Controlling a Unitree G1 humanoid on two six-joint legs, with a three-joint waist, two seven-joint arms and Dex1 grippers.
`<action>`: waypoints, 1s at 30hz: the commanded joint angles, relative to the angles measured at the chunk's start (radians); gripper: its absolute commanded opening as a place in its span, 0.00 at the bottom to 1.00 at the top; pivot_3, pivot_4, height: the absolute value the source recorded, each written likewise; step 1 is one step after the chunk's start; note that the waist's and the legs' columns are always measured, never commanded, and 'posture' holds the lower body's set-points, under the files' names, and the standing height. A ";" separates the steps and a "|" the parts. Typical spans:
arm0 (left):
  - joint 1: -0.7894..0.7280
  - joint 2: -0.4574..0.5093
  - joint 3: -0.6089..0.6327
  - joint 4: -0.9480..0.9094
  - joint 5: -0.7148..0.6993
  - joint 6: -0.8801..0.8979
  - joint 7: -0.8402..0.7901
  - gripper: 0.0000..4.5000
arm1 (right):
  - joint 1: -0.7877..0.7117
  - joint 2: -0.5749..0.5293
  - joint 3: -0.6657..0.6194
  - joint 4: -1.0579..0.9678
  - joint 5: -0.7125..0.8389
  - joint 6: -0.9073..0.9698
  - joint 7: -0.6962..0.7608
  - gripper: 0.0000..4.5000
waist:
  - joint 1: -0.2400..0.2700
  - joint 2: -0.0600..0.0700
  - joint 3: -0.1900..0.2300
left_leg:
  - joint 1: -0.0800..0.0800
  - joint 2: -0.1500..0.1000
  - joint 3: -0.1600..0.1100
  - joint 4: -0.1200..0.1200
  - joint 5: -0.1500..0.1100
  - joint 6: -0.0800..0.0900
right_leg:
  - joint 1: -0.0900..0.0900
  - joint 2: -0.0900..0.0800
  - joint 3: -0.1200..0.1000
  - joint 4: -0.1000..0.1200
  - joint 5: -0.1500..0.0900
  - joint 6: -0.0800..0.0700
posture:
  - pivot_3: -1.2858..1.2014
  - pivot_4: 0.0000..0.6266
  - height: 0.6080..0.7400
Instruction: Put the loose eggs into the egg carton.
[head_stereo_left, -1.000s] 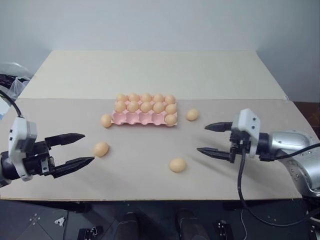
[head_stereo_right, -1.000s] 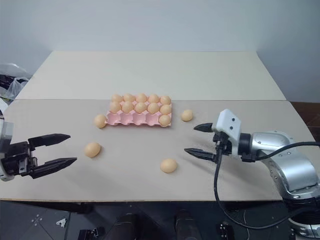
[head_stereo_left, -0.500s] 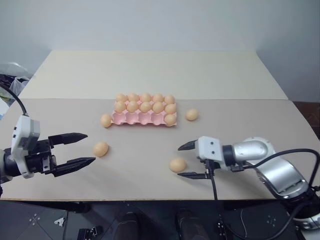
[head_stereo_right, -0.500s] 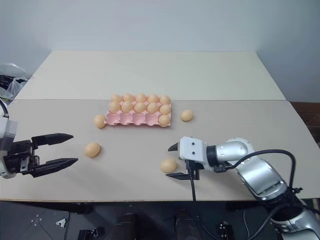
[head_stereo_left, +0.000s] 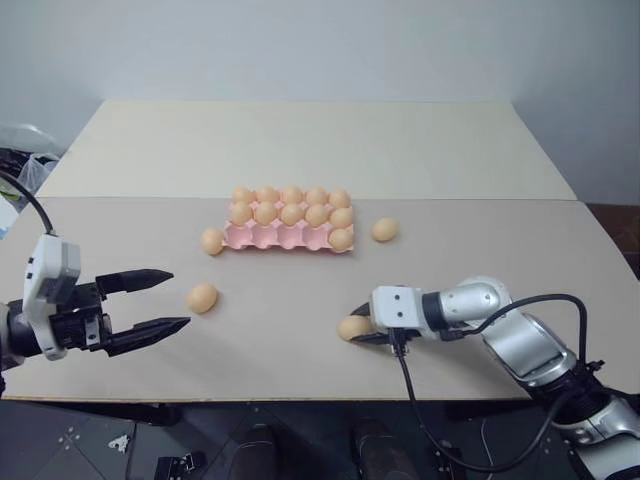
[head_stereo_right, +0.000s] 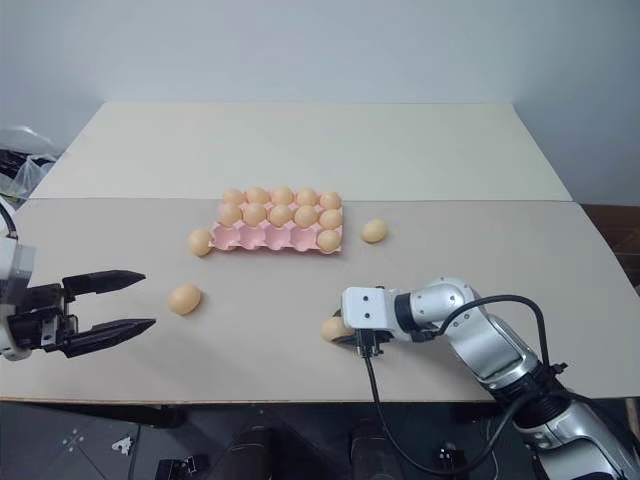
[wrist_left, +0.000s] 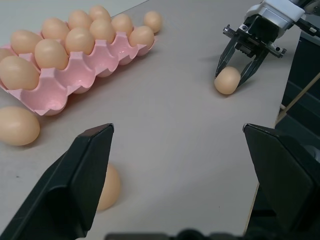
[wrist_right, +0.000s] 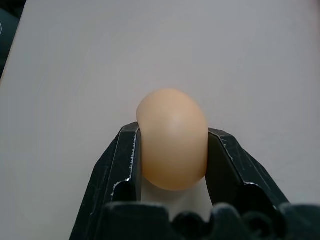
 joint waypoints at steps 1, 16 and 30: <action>0.009 0.001 0.051 -0.027 -0.006 -0.013 0.005 1.00 | -0.056 0.018 -0.079 -0.030 0.056 0.040 -0.001 0.35 | 0.000 0.000 0.000 | 0.000 0.000 0.000 0.000 0.000 0.000 | 0.000 0.000 0.000 0.000 0.000 0.000 | 0.52 0.24 1.00; -0.147 -0.068 0.111 0.047 -0.151 0.103 0.233 1.00 | -0.560 0.435 -0.016 0.661 -0.163 -0.044 -0.295 0.35 | -0.024 -0.001 0.000 | -0.003 0.000 -0.003 0.000 0.001 -0.002 | -0.004 0.000 -0.003 0.004 0.000 -0.001 | 0.52 0.24 1.00; -0.107 -0.058 0.115 0.026 -0.157 0.090 0.206 1.00 | -0.605 0.471 -0.022 0.815 -0.254 -0.107 -0.330 0.35 | -0.038 -0.001 0.000 | -0.002 0.000 -0.003 -0.002 0.003 -0.005 | -0.005 0.000 -0.004 0.005 0.000 -0.001 | 0.52 0.24 1.00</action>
